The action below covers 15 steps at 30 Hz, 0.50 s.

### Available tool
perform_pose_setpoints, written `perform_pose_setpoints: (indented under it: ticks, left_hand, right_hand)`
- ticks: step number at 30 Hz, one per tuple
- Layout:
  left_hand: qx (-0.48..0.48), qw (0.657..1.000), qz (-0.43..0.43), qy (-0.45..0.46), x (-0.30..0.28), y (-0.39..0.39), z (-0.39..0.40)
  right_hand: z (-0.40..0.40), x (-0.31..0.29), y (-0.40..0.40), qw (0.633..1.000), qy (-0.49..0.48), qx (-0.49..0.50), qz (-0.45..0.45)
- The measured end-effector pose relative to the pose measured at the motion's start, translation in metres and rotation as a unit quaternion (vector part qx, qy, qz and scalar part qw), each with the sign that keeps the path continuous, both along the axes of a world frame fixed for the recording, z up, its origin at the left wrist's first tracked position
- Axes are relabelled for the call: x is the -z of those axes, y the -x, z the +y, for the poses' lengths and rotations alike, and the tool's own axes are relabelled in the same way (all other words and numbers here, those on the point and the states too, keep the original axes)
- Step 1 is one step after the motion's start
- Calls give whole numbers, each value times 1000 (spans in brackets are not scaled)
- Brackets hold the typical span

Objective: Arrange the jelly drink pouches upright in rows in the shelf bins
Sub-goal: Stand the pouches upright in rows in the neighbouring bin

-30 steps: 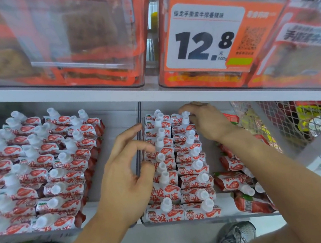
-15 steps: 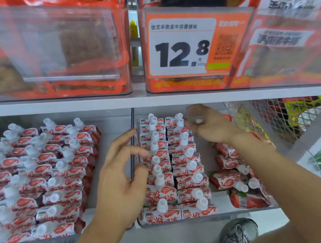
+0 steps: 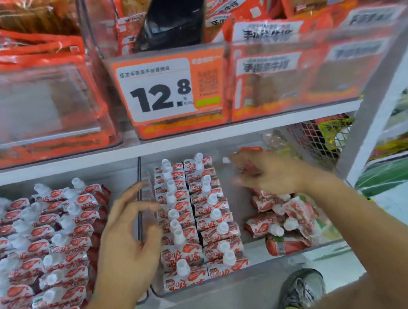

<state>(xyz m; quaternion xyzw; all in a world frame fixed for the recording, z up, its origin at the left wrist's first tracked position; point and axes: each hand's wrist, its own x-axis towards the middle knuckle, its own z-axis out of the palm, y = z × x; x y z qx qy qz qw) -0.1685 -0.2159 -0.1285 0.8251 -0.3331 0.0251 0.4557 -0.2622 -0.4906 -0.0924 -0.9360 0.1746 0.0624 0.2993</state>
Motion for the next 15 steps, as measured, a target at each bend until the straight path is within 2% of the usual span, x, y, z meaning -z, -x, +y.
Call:
perform_pose_setpoints:
  ticks: [1, 3, 5, 6, 7, 9, 11, 12, 15]
  left_hand:
    - [-17, 999, -25, -17, -8, 3, -3]
    - [-41, 995, -87, 6, -34, 14, -16]
    - [16, 993, -105, 51, -63, 30, -42]
    - [68, 994, -76, 49, -71, 37, -58]
    - [128, 991, -27, 18, -76, 45, -75]
    - [249, 960, 23, -125, -69, 55, -110]
    - [333, 902, -20, -273, -49, 60, -137]
    - [356, 877, -45, -319, -38, 61, -147]
    - [388, 846, -64, -359, -18, 63, -163]
  right_hand:
    - [-4, -8, 16, 999, 42, -11, 4]
    - [-8, -17, 50, 992, 110, -39, 47]
    - [-5, -19, 78, 984, 154, -47, 82]
    - [-1, -18, 88, 985, 144, -42, 81]
    - [2, -16, 95, 988, 125, -34, 84]
    - [6, -7, 104, 991, 92, -6, 98]
    - [8, 5, 109, 989, 113, 37, 90]
    - [9, 6, 109, 985, 144, 52, 82]
    - [14, -1, 103, 960, 246, 31, 128]
